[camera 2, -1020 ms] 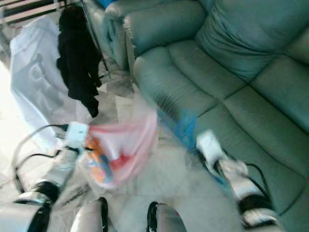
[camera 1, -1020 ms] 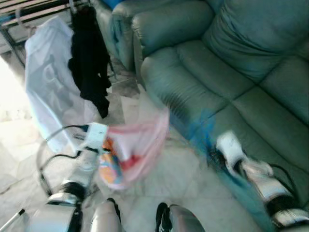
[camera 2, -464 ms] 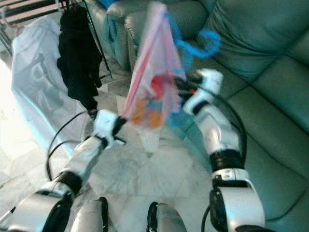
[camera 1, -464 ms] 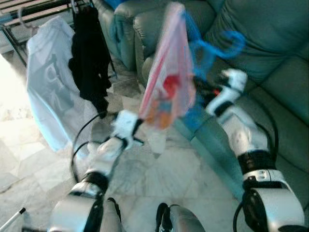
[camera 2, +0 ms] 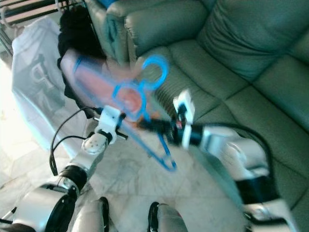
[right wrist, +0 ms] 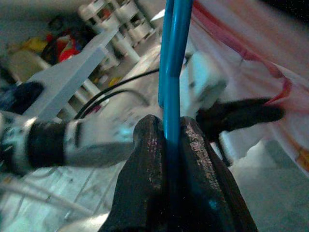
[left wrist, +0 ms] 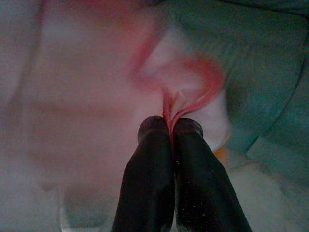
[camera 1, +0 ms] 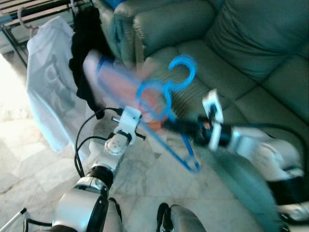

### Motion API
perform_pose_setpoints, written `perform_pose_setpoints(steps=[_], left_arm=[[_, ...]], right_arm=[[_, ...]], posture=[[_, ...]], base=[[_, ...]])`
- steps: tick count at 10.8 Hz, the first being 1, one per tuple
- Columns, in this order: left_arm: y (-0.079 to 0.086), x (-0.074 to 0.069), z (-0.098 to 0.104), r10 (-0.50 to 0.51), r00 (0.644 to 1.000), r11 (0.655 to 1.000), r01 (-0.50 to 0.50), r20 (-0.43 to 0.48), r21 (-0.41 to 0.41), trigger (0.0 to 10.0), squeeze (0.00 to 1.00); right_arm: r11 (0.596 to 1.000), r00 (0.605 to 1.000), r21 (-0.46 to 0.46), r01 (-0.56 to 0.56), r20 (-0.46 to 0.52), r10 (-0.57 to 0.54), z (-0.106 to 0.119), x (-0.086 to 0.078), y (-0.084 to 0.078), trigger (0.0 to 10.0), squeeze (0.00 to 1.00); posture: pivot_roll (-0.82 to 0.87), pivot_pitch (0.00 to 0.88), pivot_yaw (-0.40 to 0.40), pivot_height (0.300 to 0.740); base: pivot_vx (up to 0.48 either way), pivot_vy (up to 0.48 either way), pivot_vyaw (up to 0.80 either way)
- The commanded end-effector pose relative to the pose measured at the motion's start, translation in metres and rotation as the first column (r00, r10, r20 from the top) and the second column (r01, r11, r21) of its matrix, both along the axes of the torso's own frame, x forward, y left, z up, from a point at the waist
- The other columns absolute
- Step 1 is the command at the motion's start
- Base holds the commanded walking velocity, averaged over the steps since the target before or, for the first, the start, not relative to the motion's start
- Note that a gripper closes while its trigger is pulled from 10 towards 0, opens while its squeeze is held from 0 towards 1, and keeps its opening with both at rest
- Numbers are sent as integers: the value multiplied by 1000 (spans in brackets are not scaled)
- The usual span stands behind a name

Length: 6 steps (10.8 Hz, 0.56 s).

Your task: Hang hanger

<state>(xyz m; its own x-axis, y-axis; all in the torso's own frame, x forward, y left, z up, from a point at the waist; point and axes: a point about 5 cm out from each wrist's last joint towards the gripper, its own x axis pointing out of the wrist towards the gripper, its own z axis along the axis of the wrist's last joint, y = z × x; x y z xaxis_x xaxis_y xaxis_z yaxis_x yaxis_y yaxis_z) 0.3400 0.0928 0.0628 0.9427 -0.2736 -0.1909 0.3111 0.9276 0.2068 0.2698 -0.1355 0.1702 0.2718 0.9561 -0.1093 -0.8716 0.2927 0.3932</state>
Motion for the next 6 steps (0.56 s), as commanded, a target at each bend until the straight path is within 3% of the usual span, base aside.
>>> perform_pose_setpoints(steps=[1, 3, 5, 6], left_arm=[[3, 1, -1, 33, 999, 999, -32, -14, 13, 10000, 0], [27, 9, 3, 187, 982, 982, -187, -8, 31, 10000, 0], [47, 14, 10, 279, 960, 959, -279, 21, 37, 10000, 0], [57, 14, 11, 275, 961, 958, -277, 44, 68, 10000, 0]], right_arm=[[998, 998, 1, -65, 24, 65, 11, -10, -2, 10000, 0], [978, 988, -143, -150, -49, 144, 10, -34, -27, 10000, 0], [919, 970, -327, -220, -172, 171, -17, -60, -50, 10000, 0], [811, 975, -550, -200, -193, 110, -49, -67, -78, 10000, 0]], posture=[[-93, 139, -82, 740], [-102, 135, -82, 740], [-106, 133, -82, 740], [-98, 132, -76, 740]], base=[[0, 0, 0], [0, 0, 0], [0, 0, 0], [0, 0, 0]])
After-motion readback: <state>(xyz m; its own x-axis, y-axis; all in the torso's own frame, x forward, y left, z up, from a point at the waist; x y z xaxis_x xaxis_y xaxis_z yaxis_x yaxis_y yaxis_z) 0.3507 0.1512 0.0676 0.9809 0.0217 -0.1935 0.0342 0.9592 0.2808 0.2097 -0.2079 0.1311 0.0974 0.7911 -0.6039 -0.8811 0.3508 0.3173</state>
